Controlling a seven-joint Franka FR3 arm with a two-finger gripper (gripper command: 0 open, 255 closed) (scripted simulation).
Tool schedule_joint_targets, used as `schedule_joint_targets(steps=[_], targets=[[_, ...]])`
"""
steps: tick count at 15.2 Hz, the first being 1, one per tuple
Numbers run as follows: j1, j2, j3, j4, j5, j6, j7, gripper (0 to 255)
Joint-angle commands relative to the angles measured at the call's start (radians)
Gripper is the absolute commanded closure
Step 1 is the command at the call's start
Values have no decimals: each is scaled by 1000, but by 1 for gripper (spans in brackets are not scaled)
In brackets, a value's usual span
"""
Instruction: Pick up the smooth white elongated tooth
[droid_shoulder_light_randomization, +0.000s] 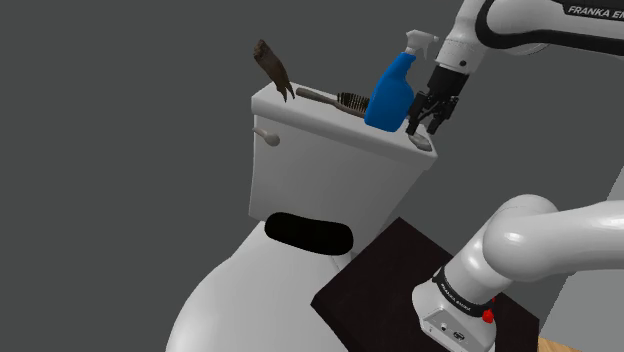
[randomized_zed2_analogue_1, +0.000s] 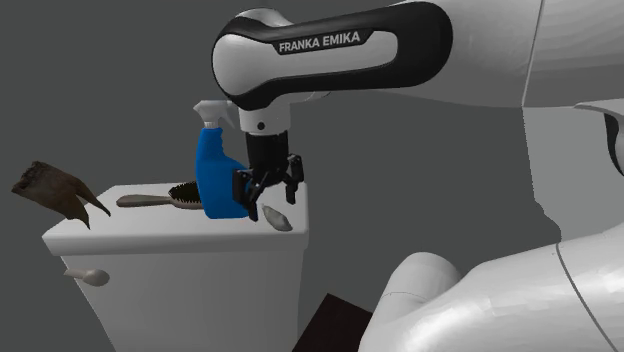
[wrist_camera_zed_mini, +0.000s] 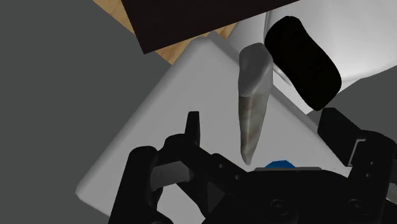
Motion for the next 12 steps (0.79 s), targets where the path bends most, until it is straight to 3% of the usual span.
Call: schedule_joint_targets(steps=[1, 4, 5, 12], targets=[[-1, -3, -3, -31, -2, 28, -1, 0], [-2, -4, -4, -39, -3, 35, -1, 0], [-2, -5, -4, -40, -4, 35, -2, 255], [-2, -5, -4, -40, -4, 35, -2, 255]])
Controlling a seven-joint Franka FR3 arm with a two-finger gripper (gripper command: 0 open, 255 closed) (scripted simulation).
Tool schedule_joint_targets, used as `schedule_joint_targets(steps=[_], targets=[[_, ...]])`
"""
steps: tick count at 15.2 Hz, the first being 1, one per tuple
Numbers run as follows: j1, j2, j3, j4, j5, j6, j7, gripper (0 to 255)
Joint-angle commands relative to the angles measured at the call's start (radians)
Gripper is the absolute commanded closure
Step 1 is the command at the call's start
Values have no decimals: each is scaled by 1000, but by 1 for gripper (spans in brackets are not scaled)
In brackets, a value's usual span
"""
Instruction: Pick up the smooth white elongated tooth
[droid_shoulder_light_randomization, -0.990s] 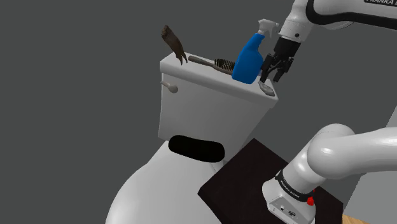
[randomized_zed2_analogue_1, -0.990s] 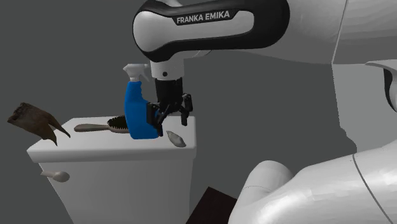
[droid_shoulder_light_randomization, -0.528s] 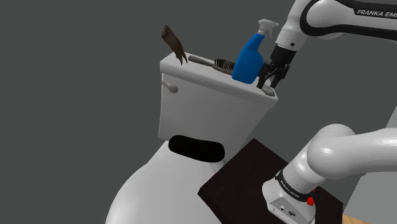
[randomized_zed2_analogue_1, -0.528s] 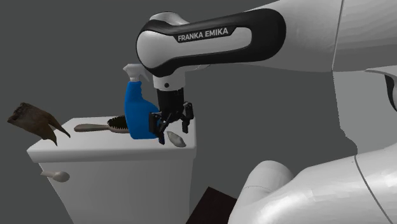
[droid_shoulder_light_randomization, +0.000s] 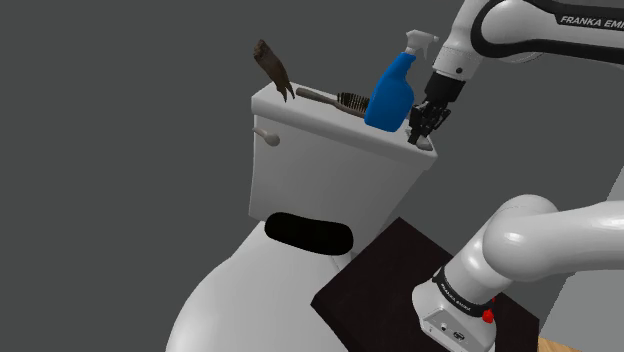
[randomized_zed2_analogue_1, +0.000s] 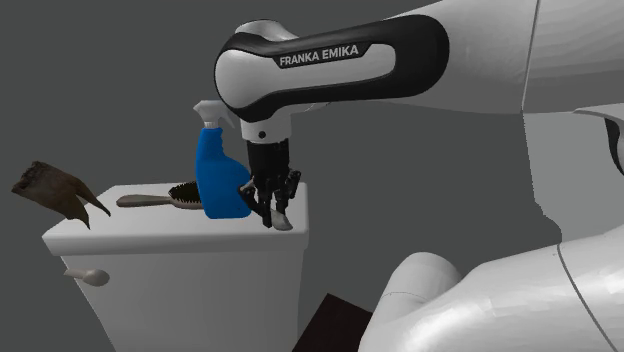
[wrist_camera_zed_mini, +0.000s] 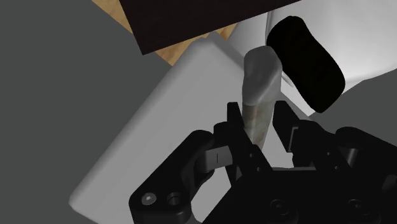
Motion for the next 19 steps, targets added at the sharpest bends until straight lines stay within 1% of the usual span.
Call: schedule_joint_targets(steps=[1, 2, 17, 19], targets=[[0, 0, 0, 0, 0, 0, 0, 255], [0, 1, 1, 0, 0, 0, 1, 255], [8, 43, 13, 230, 14, -187, 2, 255], [8, 44, 13, 232, 14, -189, 2, 255]])
